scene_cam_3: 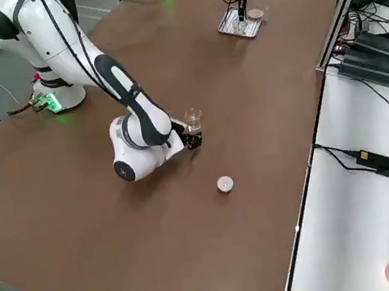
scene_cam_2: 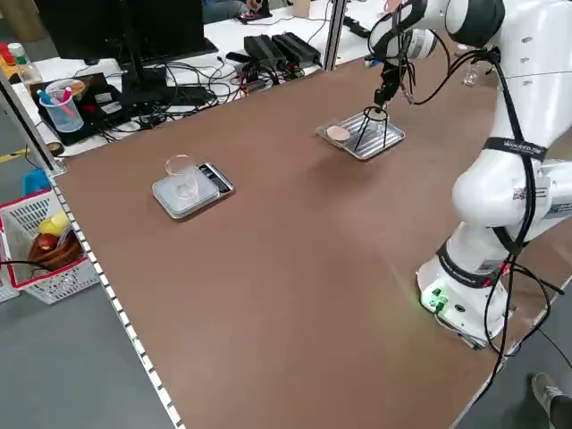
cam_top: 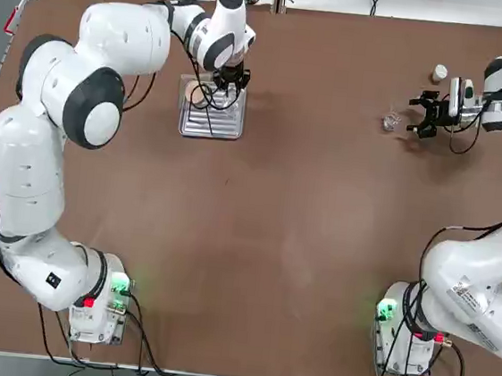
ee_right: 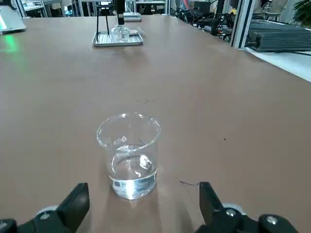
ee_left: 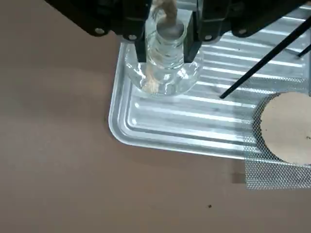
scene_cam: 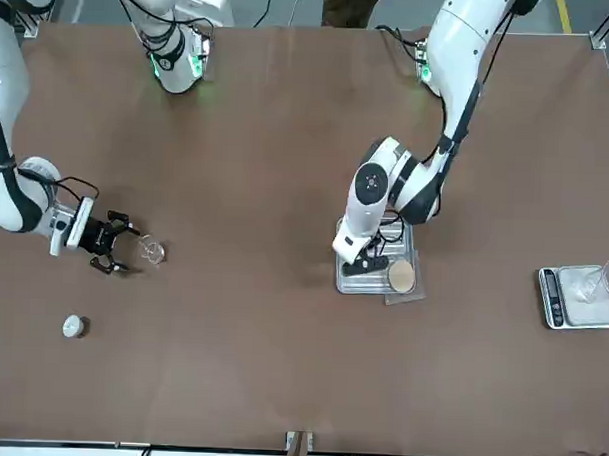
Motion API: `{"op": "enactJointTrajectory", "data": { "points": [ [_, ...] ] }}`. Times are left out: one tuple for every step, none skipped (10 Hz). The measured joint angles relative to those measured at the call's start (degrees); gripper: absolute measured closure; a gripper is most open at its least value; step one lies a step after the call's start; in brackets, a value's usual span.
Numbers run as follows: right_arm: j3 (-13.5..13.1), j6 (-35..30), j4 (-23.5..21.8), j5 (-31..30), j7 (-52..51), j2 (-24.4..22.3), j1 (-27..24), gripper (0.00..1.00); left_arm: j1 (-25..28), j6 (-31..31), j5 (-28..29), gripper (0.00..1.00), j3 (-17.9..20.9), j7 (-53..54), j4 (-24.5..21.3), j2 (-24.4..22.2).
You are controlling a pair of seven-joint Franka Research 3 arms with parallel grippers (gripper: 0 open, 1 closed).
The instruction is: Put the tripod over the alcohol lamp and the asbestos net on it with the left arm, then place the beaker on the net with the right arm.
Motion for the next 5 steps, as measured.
{"op": "enactJointTrajectory", "data": {
  "points": [
    [0.17, -0.01, 0.0, 0.68, -0.44, 0.11, -0.01, 0.0, 0.04, 0.0, 0.0, 0.63, -0.22, 0.0, -0.03, -0.1],
    [0.46, -0.01, 0.0, 0.89, -0.5, 0.13, 0.0, 0.0, 0.04, 0.0, 0.0, 0.64, -0.45, 0.0, -0.09, -0.2],
    [0.86, -0.02, 0.0, 1.0, -0.55, 0.14, 0.01, 0.0, 0.04, -0.01, 0.0, 0.65, -0.52, 0.0, -0.15, -0.35],
    [1.43, -0.02, 0.0, 1.07, -0.66, 0.14, 0.02, 0.0, 0.05, -0.03, 0.0, 0.67, -0.52, 0.0, -0.23, -0.45],
    [1.87, -0.01, 0.0, 1.09, -0.83, 0.14, 0.03, 0.0, 0.07, -0.04, 0.0, 0.7, -0.52, 0.01, -0.32, -0.47]
  ]
}}
